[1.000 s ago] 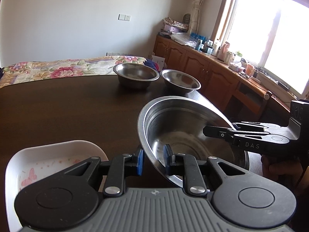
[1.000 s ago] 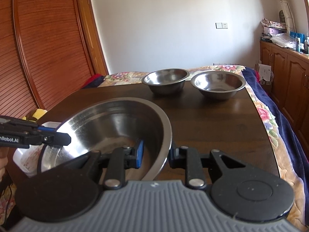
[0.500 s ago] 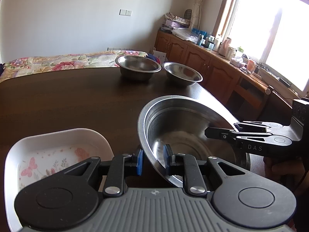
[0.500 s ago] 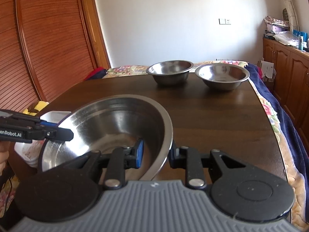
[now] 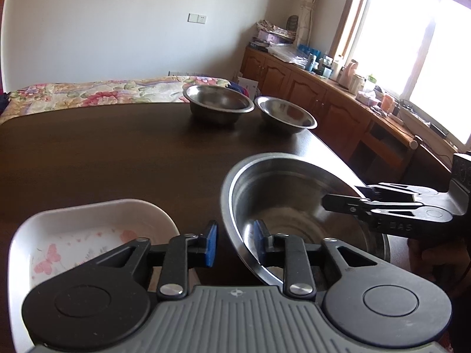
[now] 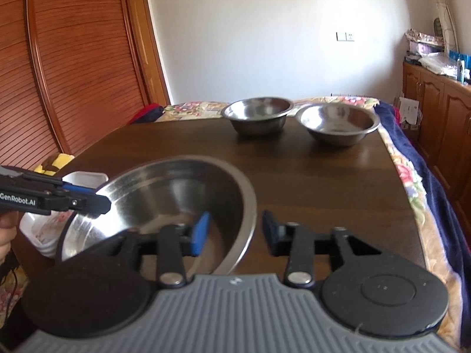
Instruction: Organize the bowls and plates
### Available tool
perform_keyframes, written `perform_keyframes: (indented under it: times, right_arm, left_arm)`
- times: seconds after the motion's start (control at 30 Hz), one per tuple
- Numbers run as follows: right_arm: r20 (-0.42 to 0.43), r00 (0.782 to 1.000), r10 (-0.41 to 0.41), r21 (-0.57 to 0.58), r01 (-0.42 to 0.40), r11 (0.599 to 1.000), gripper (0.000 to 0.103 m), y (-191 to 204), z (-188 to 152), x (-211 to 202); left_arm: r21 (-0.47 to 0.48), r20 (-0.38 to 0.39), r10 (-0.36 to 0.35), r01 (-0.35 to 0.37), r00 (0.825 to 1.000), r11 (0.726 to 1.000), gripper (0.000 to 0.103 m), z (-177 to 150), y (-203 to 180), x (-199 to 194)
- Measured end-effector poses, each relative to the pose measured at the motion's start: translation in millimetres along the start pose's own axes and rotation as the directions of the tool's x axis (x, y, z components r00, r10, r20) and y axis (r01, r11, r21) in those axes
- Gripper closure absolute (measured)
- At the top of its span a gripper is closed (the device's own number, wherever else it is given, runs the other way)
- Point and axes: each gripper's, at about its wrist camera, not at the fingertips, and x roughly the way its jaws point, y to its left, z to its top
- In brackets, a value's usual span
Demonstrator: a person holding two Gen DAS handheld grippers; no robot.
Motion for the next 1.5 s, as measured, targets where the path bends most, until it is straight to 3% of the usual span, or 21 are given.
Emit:
perform_keyframes:
  times: [0.23, 0.6, 0.9, 1.37, 1.5]
  right_arm:
    - [0.051, 0.998, -0.030, -0.021, 0.031, 0.999, 0.055, -13.8, 21.6, -6.8]
    - [0.104, 0.994, -0.042, -0.088, 0.051, 0.995, 0.055, -39.0, 77.0, 16.8]
    - [0.084, 0.996, -0.031, -0.163, 0.044, 0.986, 0.055, -40.2, 102.5, 50.6]
    - [0.031, 0.999, -0.024, -0.166, 0.029, 0.986, 0.060, -52.8, 124.7, 105.2]
    - [0.010, 1.000, -0.027, -0.167, 0.028, 0.986, 0.065, -55.4, 128.7, 121.2]
  left_arm:
    - [0.002, 0.056, 0.040, -0.040, 0.998, 0.999, 0.066, 20.8, 9.5, -6.6]
    - [0.024, 0.093, 0.086, -0.089, 0.992, 0.996, 0.066, 71.8, 18.1, 12.0]
    - [0.044, 0.077, 0.098, -0.102, 0.992, 0.994, 0.066, 102.4, 22.4, 45.4]
    - [0.041, 0.017, 0.110, -0.111, 0.994, 0.993, 0.066, 130.9, 32.7, 104.5]
    - [0.029, 0.003, 0.115, -0.115, 0.993, 0.993, 0.066, 137.0, 37.0, 118.6]
